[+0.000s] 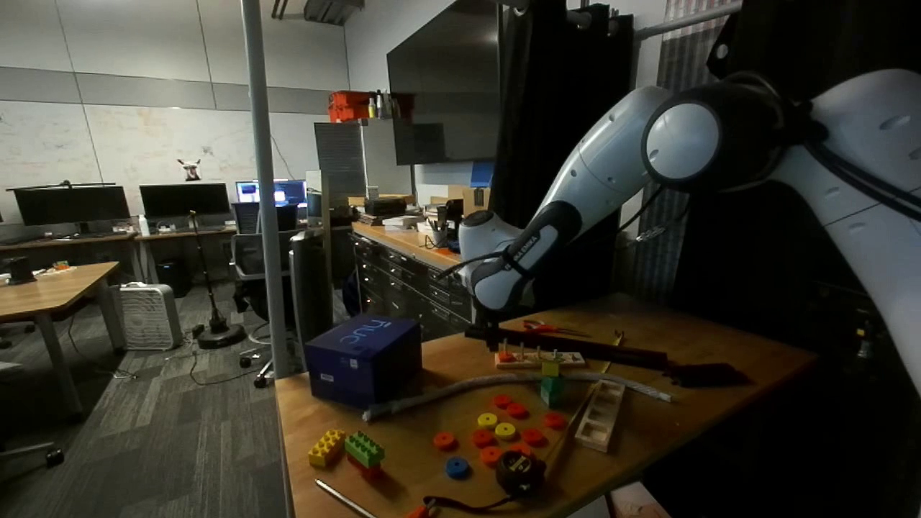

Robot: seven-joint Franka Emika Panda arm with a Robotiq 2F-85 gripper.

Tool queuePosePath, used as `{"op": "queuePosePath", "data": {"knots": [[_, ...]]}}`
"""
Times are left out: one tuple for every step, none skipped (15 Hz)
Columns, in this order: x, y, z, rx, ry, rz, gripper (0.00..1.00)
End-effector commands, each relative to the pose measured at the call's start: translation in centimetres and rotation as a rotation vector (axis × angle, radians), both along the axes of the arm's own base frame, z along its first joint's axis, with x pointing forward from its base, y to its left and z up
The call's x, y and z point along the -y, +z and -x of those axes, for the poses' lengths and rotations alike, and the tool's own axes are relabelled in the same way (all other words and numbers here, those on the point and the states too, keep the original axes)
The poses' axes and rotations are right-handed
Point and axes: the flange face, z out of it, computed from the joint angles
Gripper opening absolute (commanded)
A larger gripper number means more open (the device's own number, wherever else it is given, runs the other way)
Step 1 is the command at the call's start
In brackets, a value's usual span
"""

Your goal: Remove the orange square from the wooden object.

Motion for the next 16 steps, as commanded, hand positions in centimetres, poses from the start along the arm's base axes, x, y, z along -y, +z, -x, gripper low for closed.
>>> {"op": "queuePosePath", "data": {"knots": [[1.1, 0.5, -1.1, -0.022, -0.03, -0.063, 1.0], [1.2, 0.6, -1.1, -0.028, -0.037, -0.075, 1.0], [1.5, 0.4, -1.1, -0.036, -0.043, -0.087, 1.0], [1.6, 0.3, -1.1, -0.042, -0.043, -0.1, 1.0], [1.9, 0.0, -1.2, -0.048, -0.047, -0.114, 1.0], [2.0, -0.2, -1.3, -0.053, -0.049, -0.123, 1.0], [2.2, -0.4, -1.4, -0.057, -0.053, -0.132, 1.0], [2.4, -0.6, -1.4, -0.064, -0.056, -0.137, 1.0], [2.6, -0.9, -1.5, -0.068, -0.06, -0.141, 1.0], [2.9, -1.2, -1.6, -0.072, -0.061, -0.143, 1.0], [3.2, -1.3, -1.7, -0.076, -0.068, -0.147, 1.0], [3.4, -1.5, -1.7, -0.08, -0.071, -0.15, 1.0], [3.8, -1.7, -1.8, -0.085, -0.073, -0.158, 1.0], [4.1, -1.9, -1.8, -0.089, -0.075, -0.168, 1.0], [4.4, -2.1, -1.9, -0.095, -0.08, -0.178, 1.0], [4.7, -2.2, -1.9, -0.101, -0.083, -0.19, 1.0]]}}
